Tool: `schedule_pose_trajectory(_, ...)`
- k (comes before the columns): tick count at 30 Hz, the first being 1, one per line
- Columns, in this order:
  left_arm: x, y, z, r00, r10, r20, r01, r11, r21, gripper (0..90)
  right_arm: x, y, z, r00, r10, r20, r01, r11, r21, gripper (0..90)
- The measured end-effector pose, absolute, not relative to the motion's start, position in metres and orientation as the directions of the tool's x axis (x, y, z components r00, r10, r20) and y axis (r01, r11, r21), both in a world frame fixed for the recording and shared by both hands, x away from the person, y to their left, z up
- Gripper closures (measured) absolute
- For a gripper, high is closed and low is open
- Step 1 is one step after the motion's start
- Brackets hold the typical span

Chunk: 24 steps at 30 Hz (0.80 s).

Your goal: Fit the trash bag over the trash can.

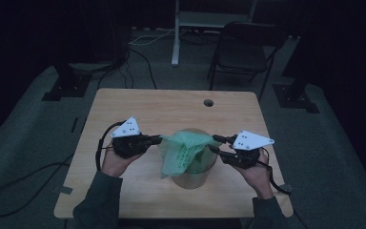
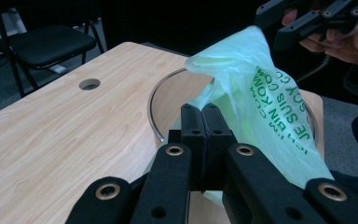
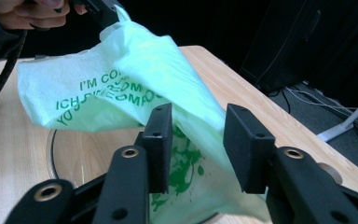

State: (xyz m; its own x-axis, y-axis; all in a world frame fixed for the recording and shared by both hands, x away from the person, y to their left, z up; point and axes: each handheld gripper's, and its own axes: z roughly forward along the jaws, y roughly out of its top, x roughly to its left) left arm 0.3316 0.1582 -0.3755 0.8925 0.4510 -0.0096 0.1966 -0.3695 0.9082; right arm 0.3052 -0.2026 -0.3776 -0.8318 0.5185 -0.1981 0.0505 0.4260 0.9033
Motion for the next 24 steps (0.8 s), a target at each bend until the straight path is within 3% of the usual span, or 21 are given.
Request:
schedule_pose_trajectory(21, 0.326, 0.15, -0.37, 0.908, 0.42, 0.011, 0.164, -0.377, 0.911, 89.8, 0.311, -0.176, -0.37, -0.839, 0.481, -0.254, 0.008, 0.478, 0.878, 53.7)
schedule_pose_trajectory(22, 0.326, 0.149, -0.37, 0.908, 0.42, 0.012, 0.162, -0.377, 0.912, 89.8, 0.311, -0.175, -0.371, -0.838, 0.482, -0.256, 0.009, 0.481, 0.877, 55.5)
schedule_pose_trajectory(24, 0.326, 0.149, -0.37, 0.909, 0.417, 0.013, 0.16, -0.377, 0.912, 89.8, 0.312, -0.175, -0.371, -0.84, 0.477, -0.258, 0.012, 0.492, 0.871, 67.6)
